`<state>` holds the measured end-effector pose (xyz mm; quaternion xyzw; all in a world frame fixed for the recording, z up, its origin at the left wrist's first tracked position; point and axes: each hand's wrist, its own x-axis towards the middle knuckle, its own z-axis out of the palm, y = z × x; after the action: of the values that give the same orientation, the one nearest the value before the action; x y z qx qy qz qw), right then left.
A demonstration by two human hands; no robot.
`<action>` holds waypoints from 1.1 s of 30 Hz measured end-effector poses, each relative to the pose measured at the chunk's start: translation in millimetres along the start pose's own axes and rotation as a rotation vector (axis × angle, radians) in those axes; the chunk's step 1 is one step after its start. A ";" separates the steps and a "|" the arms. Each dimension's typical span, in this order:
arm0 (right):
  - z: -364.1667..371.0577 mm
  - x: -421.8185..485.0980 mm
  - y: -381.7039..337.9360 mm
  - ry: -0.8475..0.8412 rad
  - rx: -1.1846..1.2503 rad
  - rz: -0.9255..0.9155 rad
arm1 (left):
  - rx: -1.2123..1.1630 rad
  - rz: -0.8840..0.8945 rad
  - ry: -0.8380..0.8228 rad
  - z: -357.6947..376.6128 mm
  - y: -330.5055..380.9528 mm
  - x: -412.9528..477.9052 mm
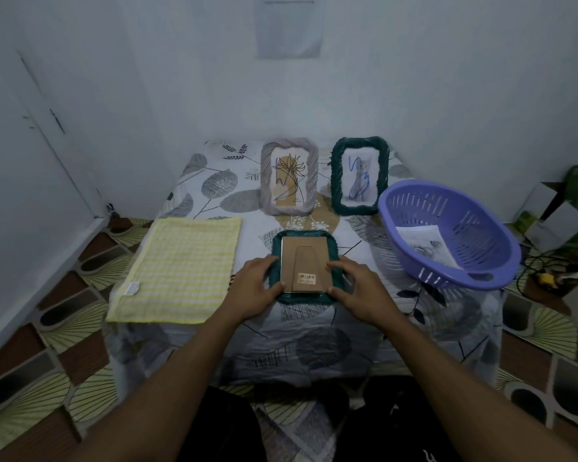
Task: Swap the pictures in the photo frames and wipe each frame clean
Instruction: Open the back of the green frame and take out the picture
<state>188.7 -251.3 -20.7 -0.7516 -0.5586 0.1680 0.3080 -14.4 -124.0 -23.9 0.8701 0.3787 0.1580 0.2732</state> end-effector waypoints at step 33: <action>9.8 6.9 2.8 0.056 0.014 0.057 | 0.021 0.045 0.034 6.0 -4.6 1.8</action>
<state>187.2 -242.6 -29.3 -0.7696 -0.5268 0.1593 0.3238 -13.0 -122.2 -31.3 0.8784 0.3651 0.1751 0.2538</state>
